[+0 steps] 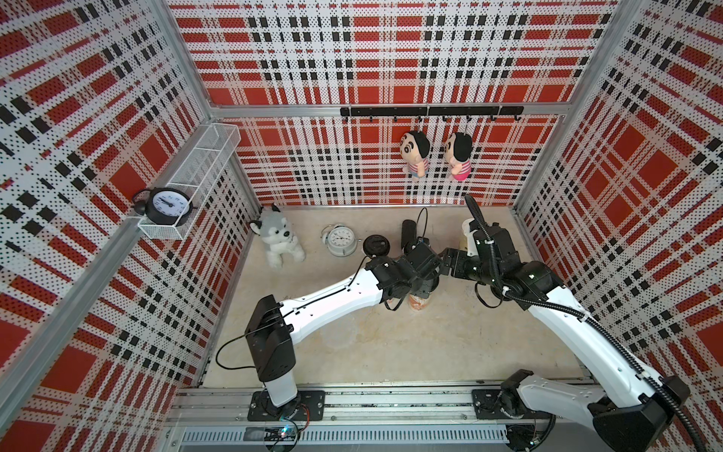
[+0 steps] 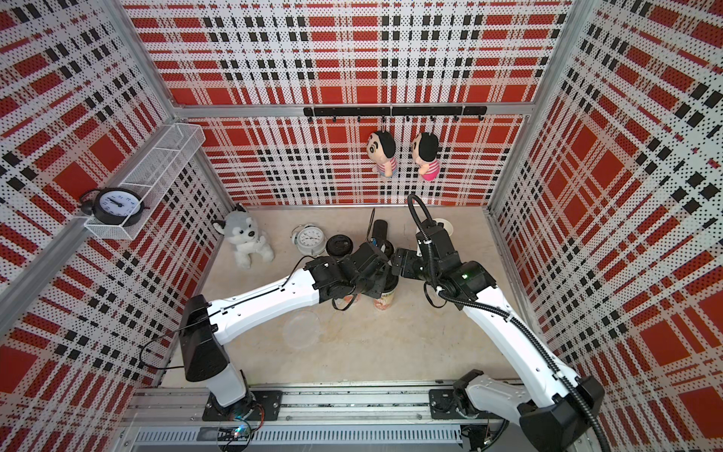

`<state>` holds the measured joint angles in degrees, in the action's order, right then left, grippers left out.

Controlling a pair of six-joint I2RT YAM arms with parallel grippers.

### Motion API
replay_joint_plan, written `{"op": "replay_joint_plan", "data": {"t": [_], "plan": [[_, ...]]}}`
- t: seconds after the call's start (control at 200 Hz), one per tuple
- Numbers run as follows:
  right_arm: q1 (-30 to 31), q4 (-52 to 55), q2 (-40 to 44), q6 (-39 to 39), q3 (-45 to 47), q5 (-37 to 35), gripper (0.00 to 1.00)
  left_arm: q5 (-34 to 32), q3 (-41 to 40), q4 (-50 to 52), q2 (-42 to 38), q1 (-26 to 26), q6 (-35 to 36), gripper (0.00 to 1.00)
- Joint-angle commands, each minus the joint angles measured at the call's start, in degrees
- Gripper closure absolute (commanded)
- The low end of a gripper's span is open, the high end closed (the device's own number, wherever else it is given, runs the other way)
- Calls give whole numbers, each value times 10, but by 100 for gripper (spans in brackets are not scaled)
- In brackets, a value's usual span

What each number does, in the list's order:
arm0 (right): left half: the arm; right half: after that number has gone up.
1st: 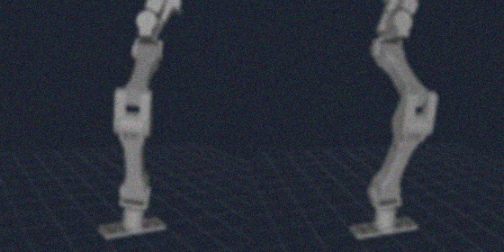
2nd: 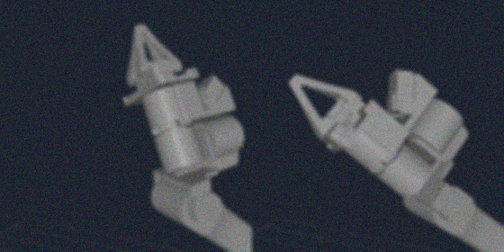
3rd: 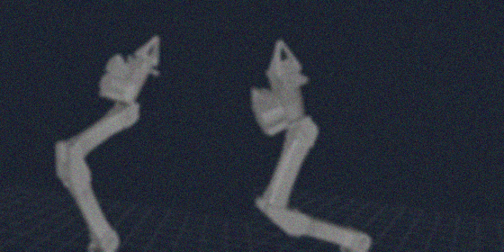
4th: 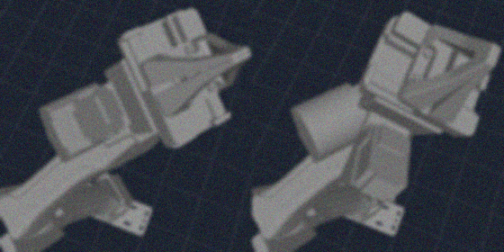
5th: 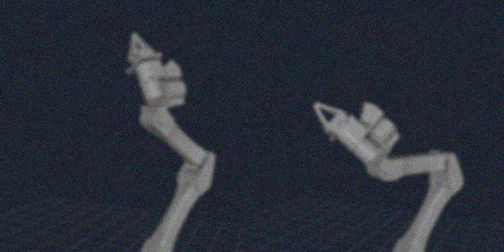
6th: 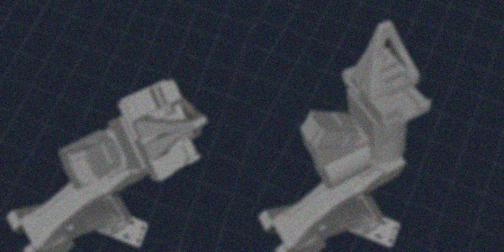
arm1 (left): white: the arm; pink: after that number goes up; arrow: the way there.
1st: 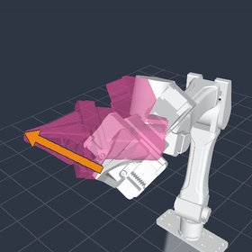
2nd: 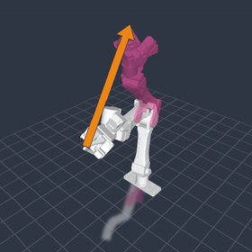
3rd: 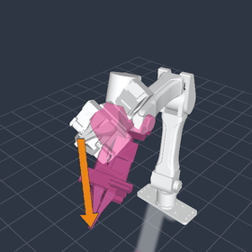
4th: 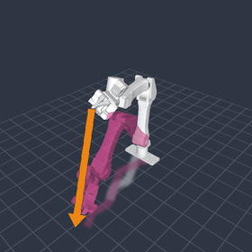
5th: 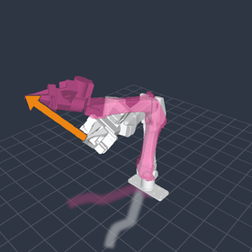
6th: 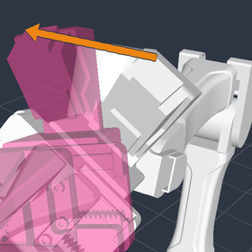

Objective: Put the leak-proof paper on the milk tea cups
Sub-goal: Secure the cup lid on the cup, then pick up the cup at the center of the board.

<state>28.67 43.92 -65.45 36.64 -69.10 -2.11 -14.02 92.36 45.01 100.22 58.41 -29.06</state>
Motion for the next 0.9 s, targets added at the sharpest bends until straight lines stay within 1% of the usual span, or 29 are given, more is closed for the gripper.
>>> {"op": "replay_joint_plan", "data": {"t": [0.0,0.17,0.261,0.411,0.426,0.481,0.561,0.641,0.716,0.897], "plan": [[-8,2,17,-9,5,4,12,-14,38,23,13,-6,16,52],[-23,2,19,-9,13,6,11,-25,101,48,36,-9,31,51],[-39,6,16,-13,17,6,9,-32,138,62,47,-9,37,51],[-102,48,-14,-45,-8,-1,3,-55,191,83,52,-11,44,46],[-109,54,-19,-64,-14,-3,2,-59,194,83,50,-11,43,45],[-137,75,-42,-94,-35,-5,0,-69,196,83,40,-17,43,40],[-171,97,-78,-133,-68,-4,0,-81,180,74,16,-31,41,32],[-194,108,-119,-164,-100,-6,0,-81,140,43,-18,-53,39,24],[-202,113,-160,-181,-132,-13,0,-78,98,10,-54,-71,39,14],[-216,111,-258,-201,-210,-11,0,-66,16,-42,-125,-115,32,2]]}}
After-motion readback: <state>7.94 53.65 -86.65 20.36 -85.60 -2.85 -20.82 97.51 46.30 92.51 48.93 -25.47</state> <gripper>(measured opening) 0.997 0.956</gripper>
